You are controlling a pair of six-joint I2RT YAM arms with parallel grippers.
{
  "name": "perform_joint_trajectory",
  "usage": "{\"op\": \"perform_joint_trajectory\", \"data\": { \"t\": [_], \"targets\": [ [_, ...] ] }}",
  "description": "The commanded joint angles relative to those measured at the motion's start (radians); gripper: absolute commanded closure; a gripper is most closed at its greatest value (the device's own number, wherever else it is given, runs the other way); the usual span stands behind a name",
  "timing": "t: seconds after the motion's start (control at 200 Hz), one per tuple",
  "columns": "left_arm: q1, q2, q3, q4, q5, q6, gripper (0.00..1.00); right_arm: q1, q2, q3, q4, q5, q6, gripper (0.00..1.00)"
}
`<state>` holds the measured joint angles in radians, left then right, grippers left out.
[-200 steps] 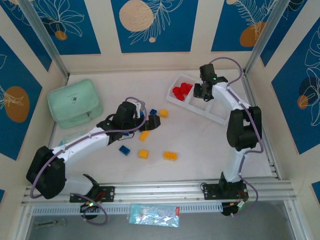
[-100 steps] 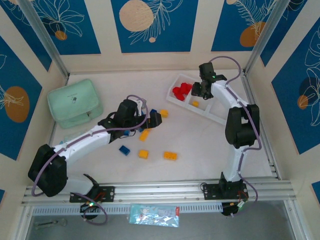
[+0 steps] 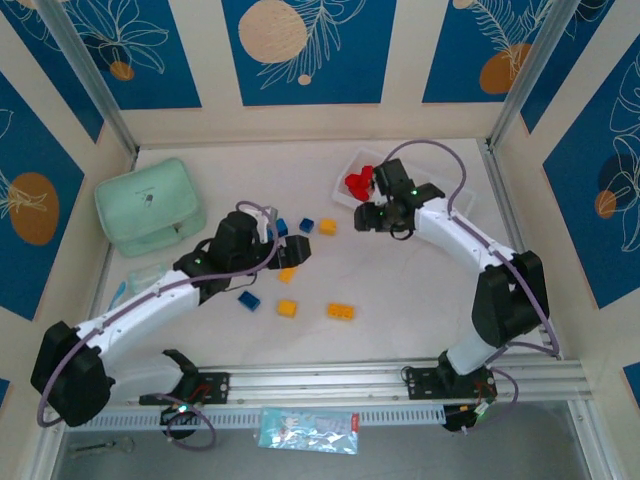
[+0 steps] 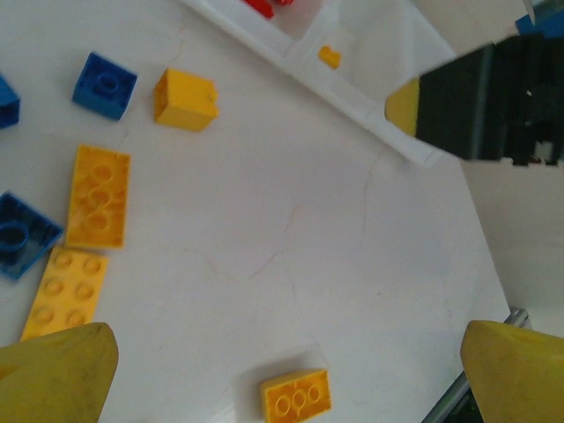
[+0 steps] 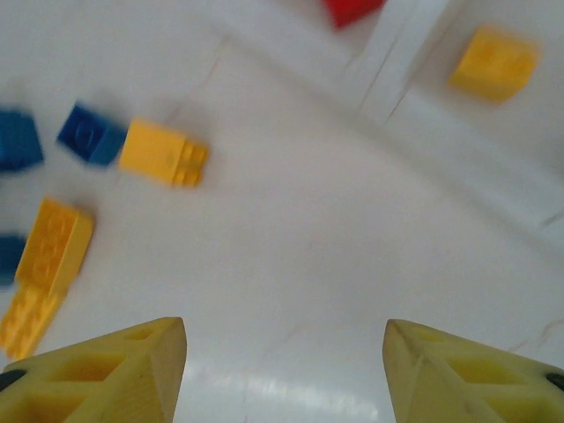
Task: Sort the legos into containers by color
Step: Pick up the lego from the bottom-center of the table.
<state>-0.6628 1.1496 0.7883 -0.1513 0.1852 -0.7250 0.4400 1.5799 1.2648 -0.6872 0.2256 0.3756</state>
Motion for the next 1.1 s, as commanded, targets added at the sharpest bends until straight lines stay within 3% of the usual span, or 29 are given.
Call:
{"op": "perform_joint_trajectory", "data": {
  "t": [0.0, 0.355, 0.645, 0.83, 1.095],
  "targets": [
    [-0.007, -0.065, -0.051, -0.061, -0.024, -0.003, 0.01, 0.084, -0.044, -0.049, -0.094, -0.018, 0.013, 0.37],
    [-0.007, -0.218, -0.16, -0.148, -0.054, -0.068, 0.01, 0.329, -0.131, -0.233, -0.192, 0.004, 0.124, 0.31],
    [-0.007, -0.26, -0.212, -0.151, -0.079, -0.11, 0.01, 0.513, -0.119, -0.344, -0.121, -0.009, 0.197, 0.24],
    [-0.007, -0.26, -0.215, -0.152, -0.1, -0.11, 0.01, 0.546, -0.041, -0.348, -0.097, 0.016, 0.197, 0.21],
    [-0.005, -0.264, -0.215, -0.156, -0.123, -0.11, 0.01, 0.515, 0.057, -0.294, -0.055, 0.059, 0.176, 0.2]
  ]
}}
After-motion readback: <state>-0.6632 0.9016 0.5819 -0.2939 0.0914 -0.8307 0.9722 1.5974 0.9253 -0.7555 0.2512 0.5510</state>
